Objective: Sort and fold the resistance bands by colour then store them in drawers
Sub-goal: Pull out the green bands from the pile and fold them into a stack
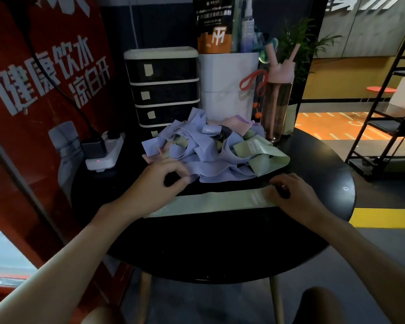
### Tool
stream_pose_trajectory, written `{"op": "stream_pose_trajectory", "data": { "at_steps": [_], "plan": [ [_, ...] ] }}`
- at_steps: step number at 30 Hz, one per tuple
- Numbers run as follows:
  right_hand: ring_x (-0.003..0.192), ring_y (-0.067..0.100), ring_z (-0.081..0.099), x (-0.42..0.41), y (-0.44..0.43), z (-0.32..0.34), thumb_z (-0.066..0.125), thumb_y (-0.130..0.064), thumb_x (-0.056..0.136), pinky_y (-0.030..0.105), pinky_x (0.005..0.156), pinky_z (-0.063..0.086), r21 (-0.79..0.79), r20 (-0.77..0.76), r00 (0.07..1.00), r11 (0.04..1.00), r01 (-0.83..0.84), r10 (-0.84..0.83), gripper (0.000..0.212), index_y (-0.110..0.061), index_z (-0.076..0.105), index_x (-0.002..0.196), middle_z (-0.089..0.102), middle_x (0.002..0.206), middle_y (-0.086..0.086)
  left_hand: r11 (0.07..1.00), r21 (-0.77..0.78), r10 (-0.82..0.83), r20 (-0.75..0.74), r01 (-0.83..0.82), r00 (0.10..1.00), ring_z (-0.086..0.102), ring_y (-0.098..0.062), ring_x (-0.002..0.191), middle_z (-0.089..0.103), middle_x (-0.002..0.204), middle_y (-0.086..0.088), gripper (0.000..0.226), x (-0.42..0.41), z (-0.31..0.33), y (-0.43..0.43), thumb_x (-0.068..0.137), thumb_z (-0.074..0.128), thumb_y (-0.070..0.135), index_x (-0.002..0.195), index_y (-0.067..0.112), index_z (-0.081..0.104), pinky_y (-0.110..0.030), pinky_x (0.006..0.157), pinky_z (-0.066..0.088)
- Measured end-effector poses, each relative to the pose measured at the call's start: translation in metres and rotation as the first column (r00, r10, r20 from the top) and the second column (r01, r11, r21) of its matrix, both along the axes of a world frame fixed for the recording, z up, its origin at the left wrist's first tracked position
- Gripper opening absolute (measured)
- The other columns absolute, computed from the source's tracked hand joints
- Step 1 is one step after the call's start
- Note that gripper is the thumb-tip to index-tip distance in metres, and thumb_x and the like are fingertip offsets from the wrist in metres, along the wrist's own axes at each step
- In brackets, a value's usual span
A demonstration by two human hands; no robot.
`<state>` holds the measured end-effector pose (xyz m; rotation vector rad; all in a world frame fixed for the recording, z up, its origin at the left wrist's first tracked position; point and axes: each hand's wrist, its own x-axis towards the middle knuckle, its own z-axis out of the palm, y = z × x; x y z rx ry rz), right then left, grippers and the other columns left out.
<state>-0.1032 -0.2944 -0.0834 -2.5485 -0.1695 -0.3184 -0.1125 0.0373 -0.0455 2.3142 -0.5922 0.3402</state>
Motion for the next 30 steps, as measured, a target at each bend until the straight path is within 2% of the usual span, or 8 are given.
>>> {"op": "stream_pose_trajectory", "data": {
  "at_steps": [3,7,13,15,17,20,26,30],
  "plan": [
    [0.100,0.019,0.056,-0.002,-0.001,-0.006,0.058,-0.046,0.091,0.040,0.089,0.045,-0.045,0.010,1.000,0.999,0.007,-0.007,0.028,-0.028,0.067,0.110,0.052,0.105,-0.010,0.992,0.120,-0.041,-0.048,0.047,0.998,0.059,-0.008,0.101,0.065,0.103,0.010,0.011,0.036,0.027,-0.053,0.095,0.063,0.031,0.100,0.023,0.069,-0.028,0.087,0.048],
    [0.100,0.018,0.056,0.000,-0.003,-0.007,0.057,-0.047,0.091,0.042,0.092,0.046,-0.003,0.015,1.000,1.000,0.015,-0.015,0.022,-0.033,0.066,0.107,0.055,0.106,-0.010,0.975,0.219,-0.043,0.002,0.042,0.999,0.063,-0.019,0.094,0.065,0.100,0.004,0.021,0.083,0.040,-0.112,0.094,0.064,0.032,0.107,0.017,0.067,-0.036,0.082,0.052],
    [0.095,0.014,0.054,0.004,-0.005,-0.010,0.061,-0.042,0.089,0.040,0.093,0.045,0.029,0.052,0.999,1.000,-0.003,0.002,0.019,-0.033,0.067,0.105,0.052,0.099,-0.014,0.929,0.358,0.083,0.034,-0.090,0.996,0.055,-0.030,0.117,0.064,0.123,-0.009,0.042,0.130,0.033,-0.141,0.092,0.064,0.040,0.127,0.017,0.063,-0.045,0.096,0.046],
    [0.094,0.012,0.052,0.005,-0.005,-0.011,0.061,-0.040,0.089,0.039,0.093,0.044,0.024,0.049,0.999,1.000,-0.003,0.002,0.019,-0.032,0.067,0.105,0.050,0.096,-0.016,0.881,0.455,0.124,0.045,-0.131,0.991,0.049,-0.031,0.123,0.061,0.126,-0.007,0.039,0.137,0.031,-0.146,0.093,0.061,0.043,0.125,0.021,0.063,-0.041,0.092,0.036],
    [0.093,0.012,0.051,0.005,-0.005,-0.011,0.061,-0.040,0.089,0.037,0.092,0.043,0.027,0.059,0.998,1.000,-0.002,0.001,0.018,-0.032,0.066,0.104,0.049,0.095,-0.016,0.854,0.498,0.140,0.062,-0.152,0.988,0.046,-0.029,0.121,0.059,0.112,0.000,0.014,0.139,0.031,-0.149,0.093,0.061,0.040,0.103,0.031,0.066,-0.041,0.084,0.025],
    [0.094,0.012,0.052,0.004,-0.006,-0.011,0.060,-0.039,0.090,0.037,0.092,0.041,0.040,0.058,0.998,0.999,-0.007,0.004,0.017,-0.032,0.065,0.105,0.050,0.095,-0.016,0.885,0.442,0.145,0.044,-0.150,0.988,0.051,-0.025,0.110,0.058,0.097,0.005,0.018,0.137,0.033,-0.151,0.092,0.063,0.032,0.075,0.033,0.056,-0.040,0.082,0.025],
    [0.093,0.008,0.047,0.005,-0.008,-0.010,0.057,-0.041,0.092,0.032,0.092,0.038,0.040,0.044,0.999,0.999,-0.017,0.015,0.016,-0.035,0.062,0.106,0.046,0.094,-0.020,0.978,0.206,0.010,0.018,-0.014,1.000,0.056,-0.017,0.083,0.056,0.086,0.009,0.014,0.134,0.052,-0.153,0.092,0.064,0.019,0.083,0.026,0.056,-0.033,0.077,0.043],
    [0.096,0.008,0.051,0.006,-0.008,-0.010,0.060,-0.040,0.091,0.034,0.094,0.042,0.055,0.028,1.000,0.998,-0.007,0.005,0.018,-0.034,0.063,0.108,0.048,0.096,-0.020,0.991,0.126,-0.054,0.062,0.046,0.997,0.057,-0.007,0.076,0.061,0.086,0.003,0.014,0.125,0.067,-0.154,0.090,0.066,0.010,0.084,0.022,0.061,-0.023,0.070,0.041]
  ]
}}
